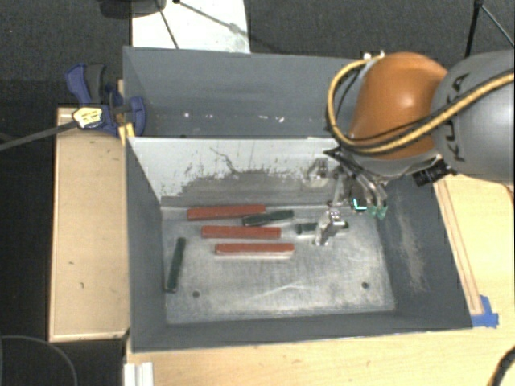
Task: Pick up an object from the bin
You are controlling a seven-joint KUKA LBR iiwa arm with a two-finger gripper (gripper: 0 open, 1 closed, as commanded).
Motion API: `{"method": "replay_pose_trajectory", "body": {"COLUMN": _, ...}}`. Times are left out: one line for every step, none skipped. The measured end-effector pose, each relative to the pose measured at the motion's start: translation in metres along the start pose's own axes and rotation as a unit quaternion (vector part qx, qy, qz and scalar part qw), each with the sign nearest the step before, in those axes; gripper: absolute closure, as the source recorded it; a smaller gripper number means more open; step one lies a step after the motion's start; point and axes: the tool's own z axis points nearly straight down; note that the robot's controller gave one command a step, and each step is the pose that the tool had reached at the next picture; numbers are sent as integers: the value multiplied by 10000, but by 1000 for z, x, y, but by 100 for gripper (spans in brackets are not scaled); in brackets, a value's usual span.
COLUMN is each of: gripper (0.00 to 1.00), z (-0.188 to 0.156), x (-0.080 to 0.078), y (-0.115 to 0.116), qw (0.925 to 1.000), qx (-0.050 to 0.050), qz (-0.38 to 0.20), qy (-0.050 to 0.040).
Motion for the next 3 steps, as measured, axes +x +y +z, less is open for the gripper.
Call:
{"method": "replay_pose_trajectory", "body": {"gripper": 0, "z": -4, "x": -2, "y": 0, "qw": 10000, "qx": -1, "qz": 4, "qy": -39}}
{"method": "replay_pose_trajectory", "body": {"gripper": 100, "z": 110, "x": -7, "y": 11, "qw": 9997, "qx": 4, "qz": -230, "qy": -37}}
{"method": "replay_pose_trajectory", "body": {"gripper": 0, "z": 113, "x": -6, "y": 11, "qw": 9997, "qx": -1, "qz": -227, "qy": -45}}
